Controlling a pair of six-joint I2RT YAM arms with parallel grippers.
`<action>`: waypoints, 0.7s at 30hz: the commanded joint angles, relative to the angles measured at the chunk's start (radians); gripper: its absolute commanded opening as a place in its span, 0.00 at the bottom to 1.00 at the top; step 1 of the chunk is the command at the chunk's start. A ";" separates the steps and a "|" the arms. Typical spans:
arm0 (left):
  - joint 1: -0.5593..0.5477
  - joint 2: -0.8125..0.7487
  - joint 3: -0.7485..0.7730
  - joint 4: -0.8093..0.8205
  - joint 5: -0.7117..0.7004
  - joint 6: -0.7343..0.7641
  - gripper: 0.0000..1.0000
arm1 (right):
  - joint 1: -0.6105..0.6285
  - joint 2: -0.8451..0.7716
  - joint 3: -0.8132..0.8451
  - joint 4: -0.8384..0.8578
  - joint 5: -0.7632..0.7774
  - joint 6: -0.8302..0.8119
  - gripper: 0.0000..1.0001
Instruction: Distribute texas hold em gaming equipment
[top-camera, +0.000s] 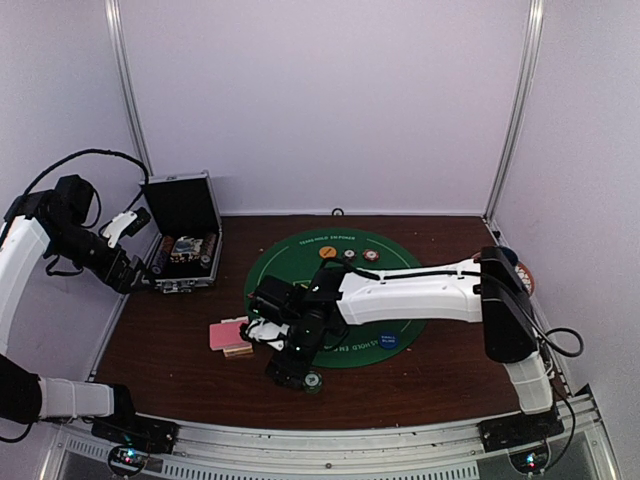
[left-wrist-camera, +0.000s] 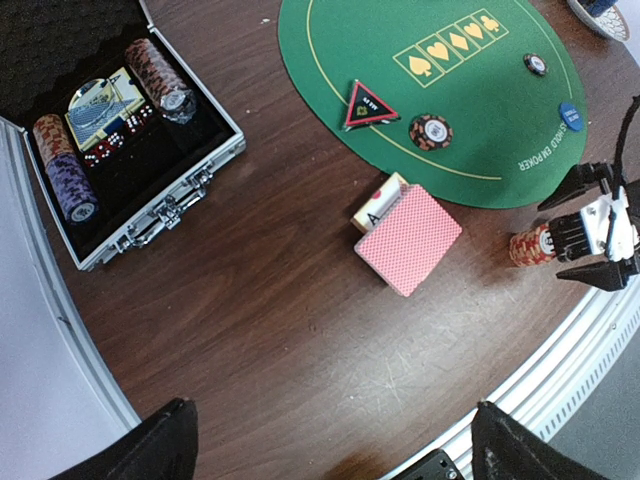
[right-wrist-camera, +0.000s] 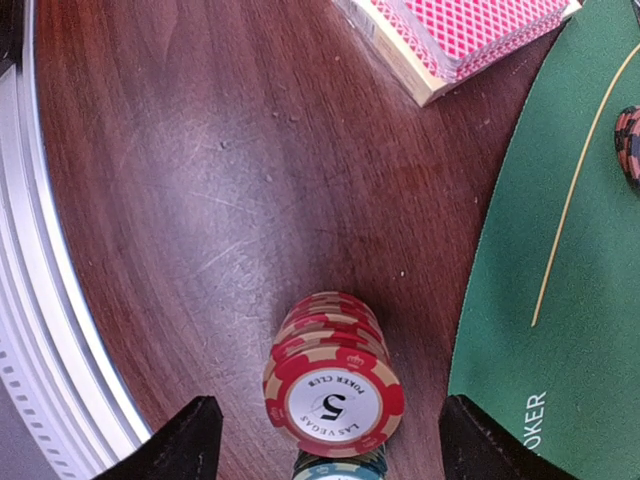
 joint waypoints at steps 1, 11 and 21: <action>0.006 -0.008 0.029 0.003 0.014 0.004 0.98 | 0.009 0.008 0.032 0.017 0.003 -0.003 0.77; 0.006 -0.011 0.030 0.004 0.007 0.004 0.97 | 0.010 0.026 0.047 0.016 0.003 -0.004 0.70; 0.006 -0.011 0.032 0.003 0.001 0.005 0.97 | 0.013 0.042 0.057 0.008 -0.007 -0.005 0.65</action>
